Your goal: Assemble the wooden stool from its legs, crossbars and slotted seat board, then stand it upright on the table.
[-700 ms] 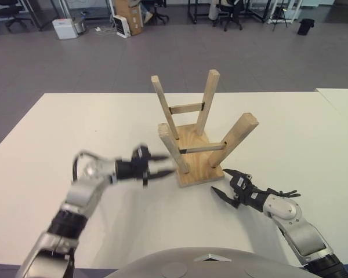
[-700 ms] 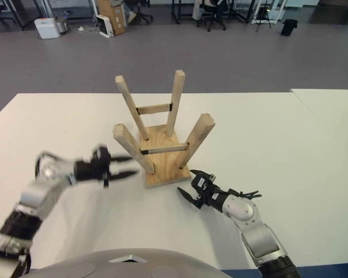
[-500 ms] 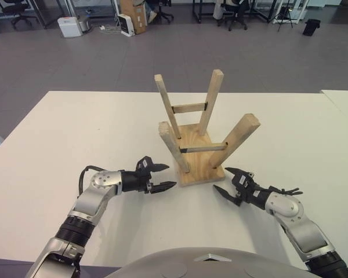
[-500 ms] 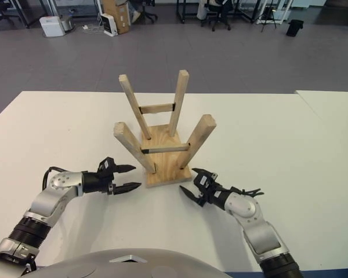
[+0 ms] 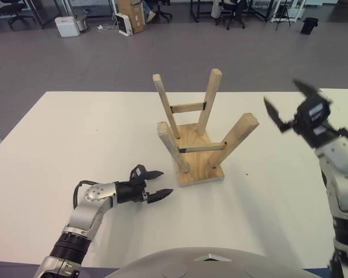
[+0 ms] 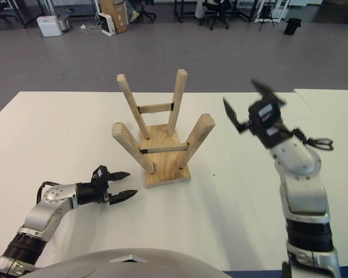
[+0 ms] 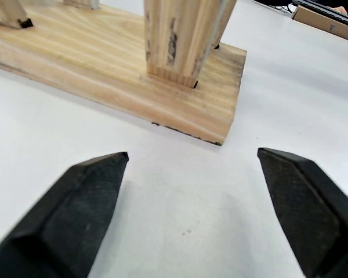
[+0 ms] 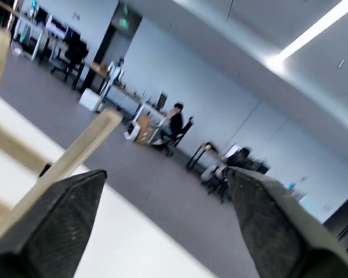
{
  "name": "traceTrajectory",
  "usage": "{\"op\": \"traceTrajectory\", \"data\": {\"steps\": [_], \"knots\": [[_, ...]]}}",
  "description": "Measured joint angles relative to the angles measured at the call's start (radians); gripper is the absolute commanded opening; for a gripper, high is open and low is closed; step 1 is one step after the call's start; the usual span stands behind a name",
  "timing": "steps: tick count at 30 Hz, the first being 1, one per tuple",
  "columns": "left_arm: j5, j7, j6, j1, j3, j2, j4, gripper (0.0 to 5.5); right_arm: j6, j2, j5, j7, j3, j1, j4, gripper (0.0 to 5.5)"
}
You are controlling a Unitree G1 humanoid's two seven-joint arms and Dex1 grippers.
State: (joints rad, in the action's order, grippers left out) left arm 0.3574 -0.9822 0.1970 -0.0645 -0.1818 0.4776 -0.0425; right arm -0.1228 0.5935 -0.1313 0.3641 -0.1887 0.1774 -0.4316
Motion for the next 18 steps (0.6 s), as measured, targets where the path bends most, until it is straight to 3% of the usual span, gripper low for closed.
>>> {"op": "traceTrajectory", "data": {"steps": [3,6,8,11,13,18], "knots": [[0.0,0.017,-0.003,-0.008,0.001,-0.034,0.005,4.11,-0.101,-0.106,0.125,-0.087,0.198,0.171,-0.209,3.82],[-0.005,0.02,-0.007,-0.023,0.0,-0.045,0.005,4.11,-0.166,-0.172,0.235,-0.109,0.383,0.15,-0.242,3.82],[-0.016,0.018,-0.011,-0.022,-0.007,-0.045,0.005,4.11,-0.196,-0.258,0.228,-0.129,0.464,0.036,-0.175,3.82],[-0.016,0.018,-0.011,0.027,0.008,-0.045,-0.005,4.11,-0.109,-0.205,0.304,-0.121,0.558,-0.115,-0.021,3.82],[-0.016,0.012,-0.012,0.078,0.018,-0.04,-0.019,4.11,-0.03,-0.133,0.386,-0.105,0.599,-0.104,-0.002,3.82],[-0.035,0.003,-0.013,0.117,0.041,-0.011,-0.071,4.11,0.01,-0.12,0.45,-0.103,0.614,-0.082,0.016,3.82]]}}
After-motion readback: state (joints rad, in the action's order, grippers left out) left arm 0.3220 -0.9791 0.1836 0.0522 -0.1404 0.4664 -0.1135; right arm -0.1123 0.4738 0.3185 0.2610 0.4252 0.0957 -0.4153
